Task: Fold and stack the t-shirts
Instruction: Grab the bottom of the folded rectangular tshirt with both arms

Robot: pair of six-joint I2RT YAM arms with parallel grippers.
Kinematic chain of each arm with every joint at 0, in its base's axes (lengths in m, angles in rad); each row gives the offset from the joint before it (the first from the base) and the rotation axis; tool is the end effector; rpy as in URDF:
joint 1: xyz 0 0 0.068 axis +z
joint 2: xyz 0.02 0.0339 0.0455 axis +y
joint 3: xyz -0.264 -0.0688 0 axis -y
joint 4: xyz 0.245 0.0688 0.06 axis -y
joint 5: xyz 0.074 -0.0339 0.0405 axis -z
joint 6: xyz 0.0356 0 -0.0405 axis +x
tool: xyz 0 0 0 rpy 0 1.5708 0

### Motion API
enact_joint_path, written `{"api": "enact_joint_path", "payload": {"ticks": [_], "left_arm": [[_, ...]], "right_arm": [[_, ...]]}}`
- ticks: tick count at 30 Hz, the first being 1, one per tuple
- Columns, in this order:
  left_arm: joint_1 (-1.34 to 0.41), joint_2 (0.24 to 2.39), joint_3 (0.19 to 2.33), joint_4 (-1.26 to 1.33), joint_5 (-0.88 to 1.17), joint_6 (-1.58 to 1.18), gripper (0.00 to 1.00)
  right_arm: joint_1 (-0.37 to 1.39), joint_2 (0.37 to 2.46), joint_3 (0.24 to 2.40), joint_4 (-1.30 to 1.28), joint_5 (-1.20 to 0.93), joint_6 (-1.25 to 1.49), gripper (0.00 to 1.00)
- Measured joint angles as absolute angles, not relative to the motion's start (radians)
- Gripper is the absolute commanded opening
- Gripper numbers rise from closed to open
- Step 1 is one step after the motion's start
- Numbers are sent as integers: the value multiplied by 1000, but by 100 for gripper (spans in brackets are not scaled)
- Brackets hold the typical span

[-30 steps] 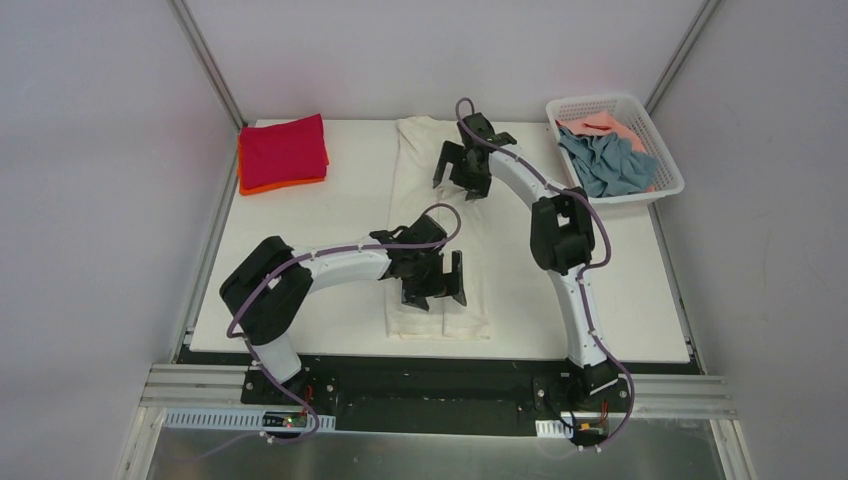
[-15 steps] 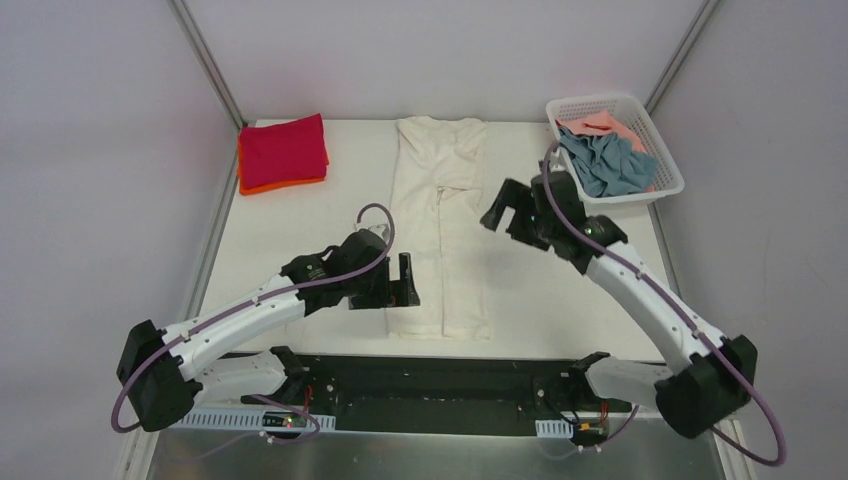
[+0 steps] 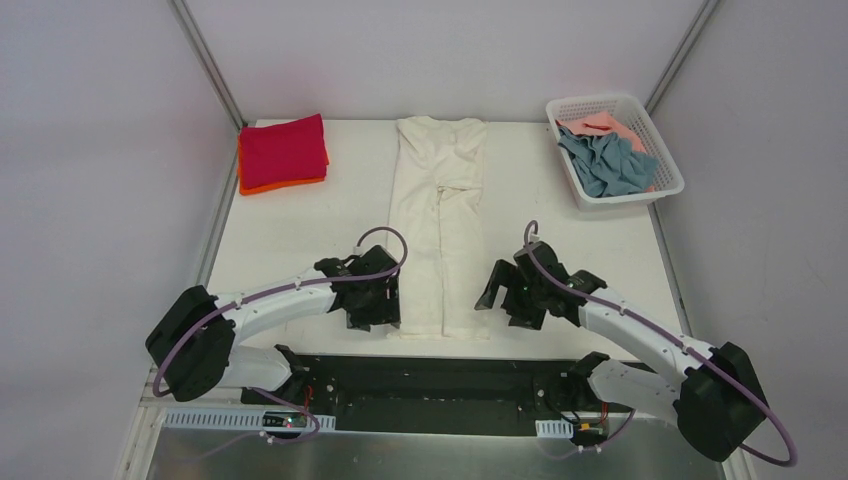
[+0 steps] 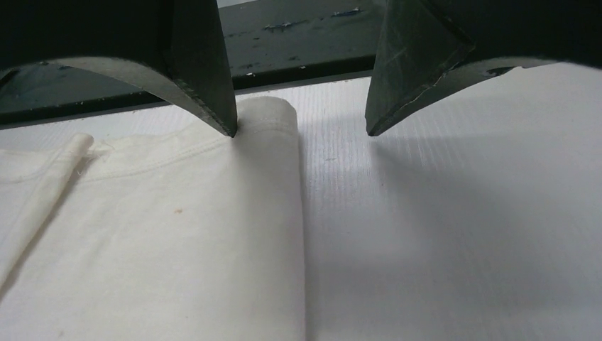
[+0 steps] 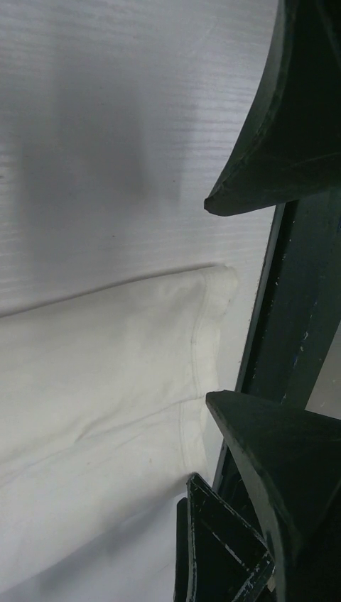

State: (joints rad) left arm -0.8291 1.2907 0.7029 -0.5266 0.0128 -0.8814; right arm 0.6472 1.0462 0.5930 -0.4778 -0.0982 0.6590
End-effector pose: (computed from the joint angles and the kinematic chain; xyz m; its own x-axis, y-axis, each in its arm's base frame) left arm 0.1567 -0.1717 0.1829 -0.9575 -0.0970 -0.2715 0.0035 0.9377 -0.3474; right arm 0.1572 0.1232 0.2009 -0.9020 0.0821 -0.4239 -0.1194 0.8960 0.4278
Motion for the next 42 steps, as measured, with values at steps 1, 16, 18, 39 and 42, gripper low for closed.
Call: {"api": "enact_joint_path", "payload": {"ticks": [1, 16, 18, 39, 42], "left_arm": [[-829, 1291, 692, -522, 15, -887, 60], [-829, 1370, 669, -408, 107, -933, 0], [-829, 1370, 669, -402, 116, -933, 0], [-829, 1121, 535, -366, 225, -946, 0], [-813, 1134, 599, -366, 217, -925, 0]], "right_arm": [[653, 1046, 583, -474, -104, 669, 91], [725, 1082, 451, -361, -136, 825, 9], [737, 1086, 435, -329, -148, 839, 0], [776, 795, 337, -356, -288, 883, 0], [776, 803, 371, -366, -234, 871, 0]]}}
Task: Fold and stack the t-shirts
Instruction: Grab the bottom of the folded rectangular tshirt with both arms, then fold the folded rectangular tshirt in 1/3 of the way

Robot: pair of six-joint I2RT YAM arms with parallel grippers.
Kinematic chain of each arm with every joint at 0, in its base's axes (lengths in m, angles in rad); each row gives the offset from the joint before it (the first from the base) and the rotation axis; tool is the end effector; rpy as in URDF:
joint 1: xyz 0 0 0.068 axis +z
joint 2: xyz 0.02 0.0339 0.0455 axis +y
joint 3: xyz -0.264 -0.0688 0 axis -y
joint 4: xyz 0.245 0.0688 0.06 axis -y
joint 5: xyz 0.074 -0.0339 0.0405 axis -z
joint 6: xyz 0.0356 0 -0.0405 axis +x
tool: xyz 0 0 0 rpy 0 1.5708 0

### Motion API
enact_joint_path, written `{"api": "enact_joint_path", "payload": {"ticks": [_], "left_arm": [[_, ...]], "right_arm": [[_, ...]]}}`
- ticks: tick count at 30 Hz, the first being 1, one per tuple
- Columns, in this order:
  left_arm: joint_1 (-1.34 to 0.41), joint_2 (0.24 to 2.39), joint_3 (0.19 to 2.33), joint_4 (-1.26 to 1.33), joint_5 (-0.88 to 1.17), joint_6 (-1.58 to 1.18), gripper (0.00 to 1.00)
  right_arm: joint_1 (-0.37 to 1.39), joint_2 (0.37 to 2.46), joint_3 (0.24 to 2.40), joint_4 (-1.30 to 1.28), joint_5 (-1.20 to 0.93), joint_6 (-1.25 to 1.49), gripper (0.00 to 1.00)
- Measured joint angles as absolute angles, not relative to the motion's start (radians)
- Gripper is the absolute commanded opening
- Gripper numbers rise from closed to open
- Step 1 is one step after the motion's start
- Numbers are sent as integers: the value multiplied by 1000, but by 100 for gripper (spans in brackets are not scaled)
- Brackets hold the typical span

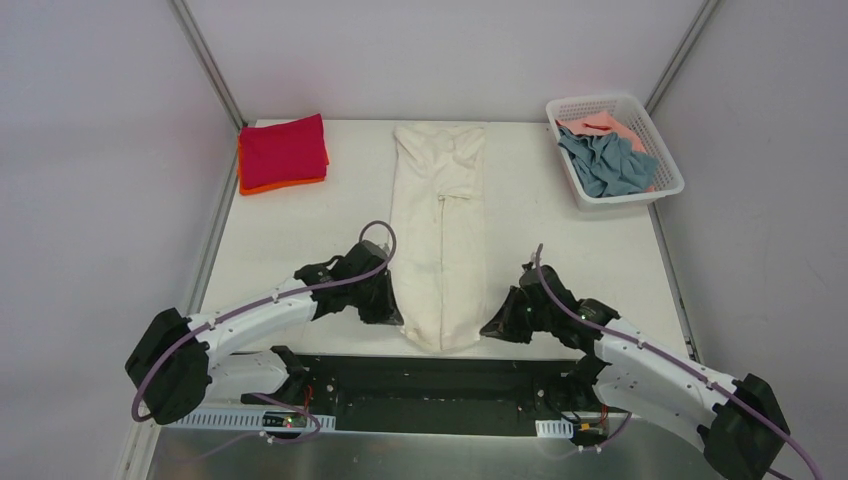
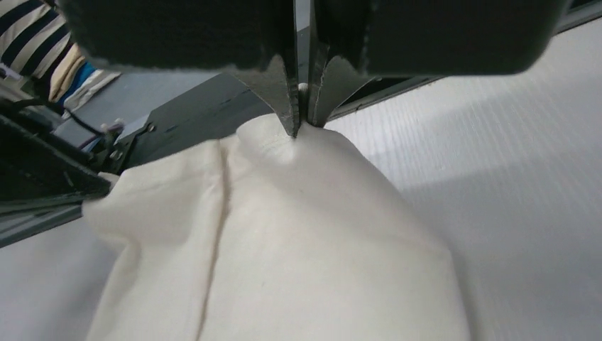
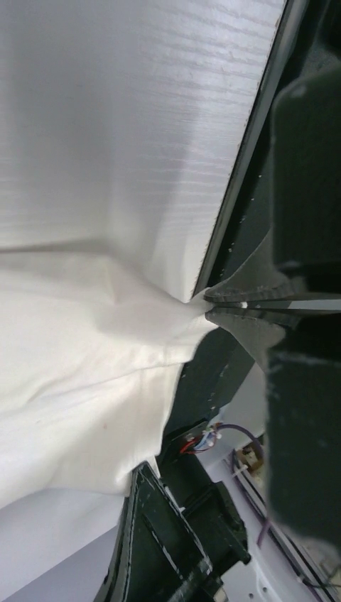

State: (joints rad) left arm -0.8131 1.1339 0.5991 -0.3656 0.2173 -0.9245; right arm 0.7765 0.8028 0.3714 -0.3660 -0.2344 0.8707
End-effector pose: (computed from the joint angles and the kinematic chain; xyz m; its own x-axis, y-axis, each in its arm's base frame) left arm 0.1437 -0.1631 0.1942 -0.9641 -0.1153 -0.2393 0.0527 0.8000 -0.5977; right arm 0.1084 0.1181 0.1777 -0.9387 0.1206 -0.3230 -0.1234 0.7573 0.6413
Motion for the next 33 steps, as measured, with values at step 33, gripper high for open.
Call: {"api": "enact_joint_path", "payload": {"ticks": [33], "left_arm": [[-370, 1816, 1366, -348, 211, -668, 0]], "right_arm": [[429, 1581, 1040, -94, 15, 576, 0]]}}
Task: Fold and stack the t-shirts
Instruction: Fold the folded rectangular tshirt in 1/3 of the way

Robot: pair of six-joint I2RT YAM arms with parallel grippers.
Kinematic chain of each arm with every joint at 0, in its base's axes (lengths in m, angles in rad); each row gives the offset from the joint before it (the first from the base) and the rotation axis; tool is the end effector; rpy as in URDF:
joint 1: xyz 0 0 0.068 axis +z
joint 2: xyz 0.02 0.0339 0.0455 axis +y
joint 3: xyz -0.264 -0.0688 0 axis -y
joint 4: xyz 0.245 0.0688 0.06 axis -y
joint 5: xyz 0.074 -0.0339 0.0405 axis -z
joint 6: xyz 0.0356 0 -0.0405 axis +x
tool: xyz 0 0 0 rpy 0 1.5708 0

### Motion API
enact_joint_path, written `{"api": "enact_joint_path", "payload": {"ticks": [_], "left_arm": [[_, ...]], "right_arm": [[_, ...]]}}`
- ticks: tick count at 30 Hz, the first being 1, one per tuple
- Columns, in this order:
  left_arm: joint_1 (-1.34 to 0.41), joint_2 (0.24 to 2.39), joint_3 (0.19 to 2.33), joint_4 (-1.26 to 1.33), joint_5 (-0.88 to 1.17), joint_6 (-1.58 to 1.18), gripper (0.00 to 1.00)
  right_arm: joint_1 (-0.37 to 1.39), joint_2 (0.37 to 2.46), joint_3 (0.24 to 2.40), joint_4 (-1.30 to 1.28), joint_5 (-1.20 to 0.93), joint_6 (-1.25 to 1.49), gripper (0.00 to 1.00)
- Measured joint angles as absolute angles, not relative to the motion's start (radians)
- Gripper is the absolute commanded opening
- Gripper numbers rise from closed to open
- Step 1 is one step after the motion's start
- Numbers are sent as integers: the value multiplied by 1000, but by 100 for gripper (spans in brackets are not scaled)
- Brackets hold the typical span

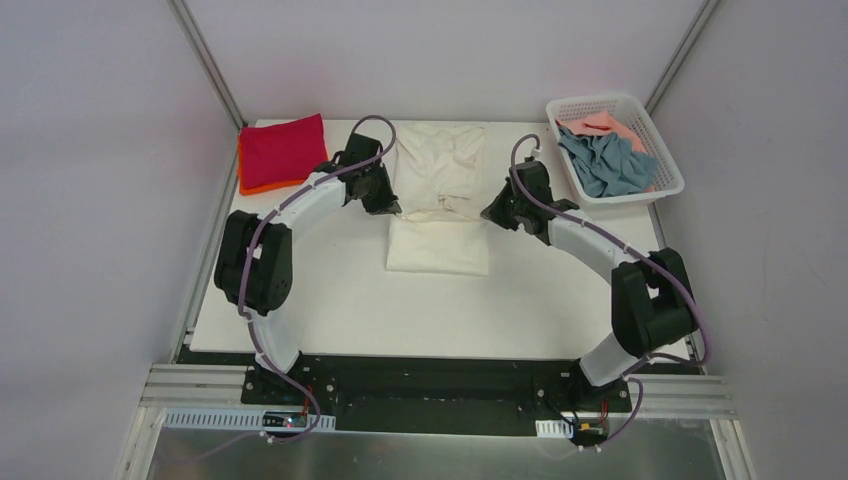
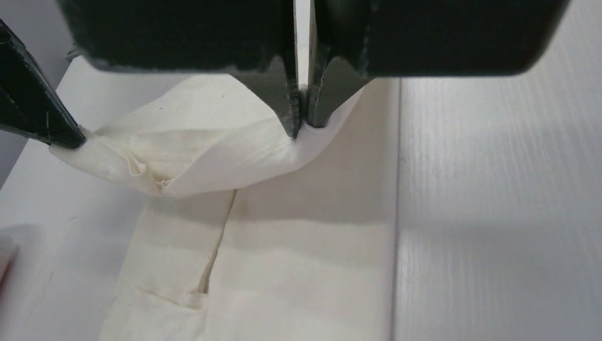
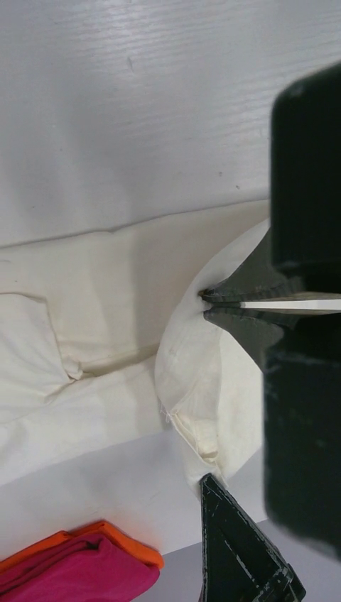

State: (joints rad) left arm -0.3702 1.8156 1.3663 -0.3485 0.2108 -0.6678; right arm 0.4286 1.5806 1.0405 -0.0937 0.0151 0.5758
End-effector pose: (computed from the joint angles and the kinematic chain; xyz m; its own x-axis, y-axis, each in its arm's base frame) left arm 0.3765 -0.1541 0.2394 -0.8274 -0.3284 -0.4555 -0.0285 0.8347 -0.5500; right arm 0.3203 0.1458 0.2381 -0.6720 0.2915 -0.6807 -0.0460 0.9011 0.4313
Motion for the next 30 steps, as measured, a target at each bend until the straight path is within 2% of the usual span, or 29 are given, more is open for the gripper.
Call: {"api": "enact_joint_path", "payload": {"ticks": [11, 16, 22, 23, 24, 25, 26, 27, 28, 29, 30], "left_arm": [[-338, 1929, 1462, -350, 239, -633, 1], [-319, 1978, 1490, -350, 255, -628, 9], [-299, 2017, 1504, -356, 267, -612, 28], [-294, 2022, 1507, -357, 273, -608, 35], [-291, 2028, 1511, -358, 285, -606, 49], [-282, 2036, 1517, -358, 296, -602, 63], [-279, 2041, 1519, -357, 311, -593, 75], [-276, 2043, 1520, -356, 316, -586, 93], [-273, 2044, 1520, -360, 327, -585, 99], [-268, 2044, 1520, -363, 337, -583, 99], [-267, 2041, 1520, -364, 339, -582, 99]], "right_arm": [[366, 1734, 1121, -33, -92, 567, 0], [356, 1786, 1153, -17, -99, 567, 0], [345, 1851, 1172, 16, -106, 570, 2], [343, 1860, 1172, 20, -106, 572, 7], [339, 1869, 1172, 23, -107, 574, 19], [337, 1876, 1173, 26, -109, 577, 41], [332, 1885, 1175, 26, -113, 579, 52], [329, 1890, 1179, 24, -117, 587, 61], [324, 1895, 1188, 17, -121, 584, 71], [321, 1897, 1200, 7, -123, 581, 87], [318, 1897, 1214, -6, -125, 578, 97]]}}
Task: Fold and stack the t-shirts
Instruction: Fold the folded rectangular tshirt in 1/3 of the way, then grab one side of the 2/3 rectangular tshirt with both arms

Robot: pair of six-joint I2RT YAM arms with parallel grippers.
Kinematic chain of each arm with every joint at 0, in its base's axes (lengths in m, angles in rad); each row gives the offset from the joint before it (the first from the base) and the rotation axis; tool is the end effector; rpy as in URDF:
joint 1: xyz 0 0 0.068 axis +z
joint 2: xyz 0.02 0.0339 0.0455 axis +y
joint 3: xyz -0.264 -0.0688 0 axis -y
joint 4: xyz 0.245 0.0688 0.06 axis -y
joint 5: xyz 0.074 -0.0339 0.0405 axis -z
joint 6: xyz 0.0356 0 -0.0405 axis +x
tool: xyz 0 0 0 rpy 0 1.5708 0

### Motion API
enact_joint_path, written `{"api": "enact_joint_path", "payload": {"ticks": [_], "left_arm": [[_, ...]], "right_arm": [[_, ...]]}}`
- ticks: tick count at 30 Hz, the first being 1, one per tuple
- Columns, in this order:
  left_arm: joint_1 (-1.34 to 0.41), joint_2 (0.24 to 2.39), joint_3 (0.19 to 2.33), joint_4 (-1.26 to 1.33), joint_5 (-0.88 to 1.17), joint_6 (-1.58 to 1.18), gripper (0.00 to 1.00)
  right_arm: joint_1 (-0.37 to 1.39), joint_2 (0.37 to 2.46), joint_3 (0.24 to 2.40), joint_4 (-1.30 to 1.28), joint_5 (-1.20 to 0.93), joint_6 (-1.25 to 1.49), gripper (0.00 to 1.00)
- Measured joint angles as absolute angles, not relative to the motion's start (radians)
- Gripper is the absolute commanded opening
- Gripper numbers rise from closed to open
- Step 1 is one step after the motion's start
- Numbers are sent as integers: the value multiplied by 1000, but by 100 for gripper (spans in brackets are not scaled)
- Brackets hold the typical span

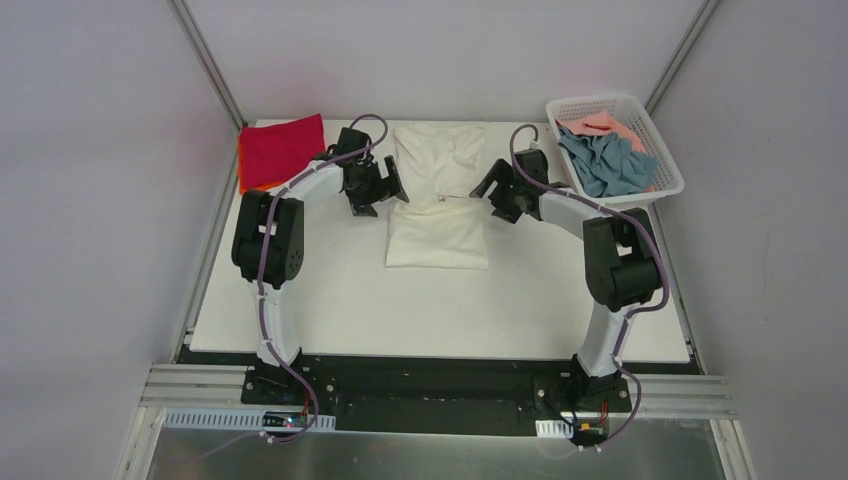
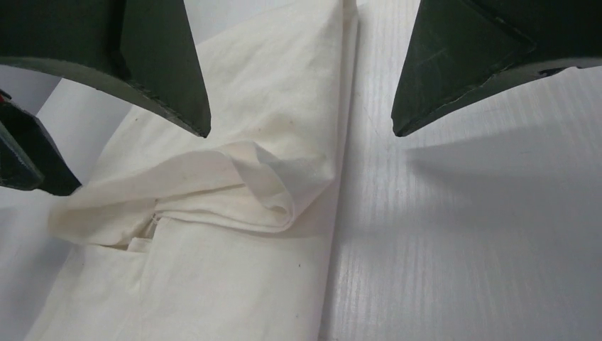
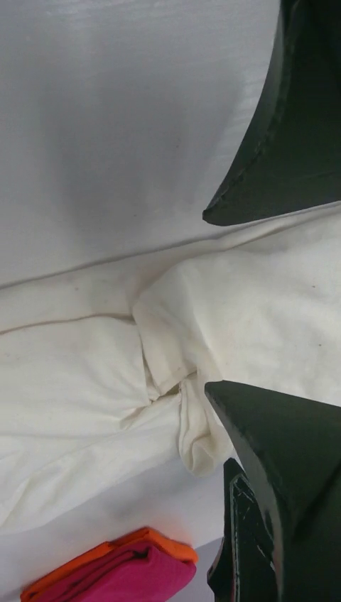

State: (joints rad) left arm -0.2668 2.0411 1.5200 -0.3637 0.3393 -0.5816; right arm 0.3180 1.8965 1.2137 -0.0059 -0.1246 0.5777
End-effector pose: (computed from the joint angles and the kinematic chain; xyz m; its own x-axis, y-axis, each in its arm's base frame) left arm 0.4311 -0.1301 0.1957 -0.8720 -0.2987 -0.3878 -0.0324 0.8257 -0.5632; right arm 0.3945 0.1345 0.1861 -0.7249 0.3318 -0.6036 -0.0066 0.8729 0.4878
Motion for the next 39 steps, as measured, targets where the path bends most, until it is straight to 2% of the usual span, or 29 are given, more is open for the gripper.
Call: {"api": "enact_joint_path", "payload": {"ticks": [4, 8, 14, 21, 28, 31, 33, 37, 39], "left_arm": [[-265, 1993, 1484, -362, 337, -580, 99], [-265, 1860, 1377, -364, 325, -581, 99], [-269, 1673, 1211, -355, 305, -596, 99], [-301, 1622, 1039, -348, 293, -636, 98], [-335, 1616, 965, -347, 283, -673, 78], [-355, 1623, 965, -327, 279, -690, 63], [-360, 1641, 965, -315, 279, -699, 58], [-359, 1691, 966, -305, 279, -717, 41], [-359, 1700, 967, -295, 283, -727, 37]], "right_arm": [[314, 1875, 1233, -24, -127, 563, 99], [324, 1781, 1167, -44, -127, 559, 99], [412, 1663, 1096, -80, -139, 528, 100], [470, 1559, 948, -142, -130, 524, 99], [464, 1465, 817, -188, -117, 586, 98], [464, 1463, 785, -175, -121, 621, 91], [464, 1467, 770, -169, -120, 641, 86], [464, 1475, 752, -154, -113, 670, 73], [464, 1479, 742, -143, -108, 682, 69]]}}
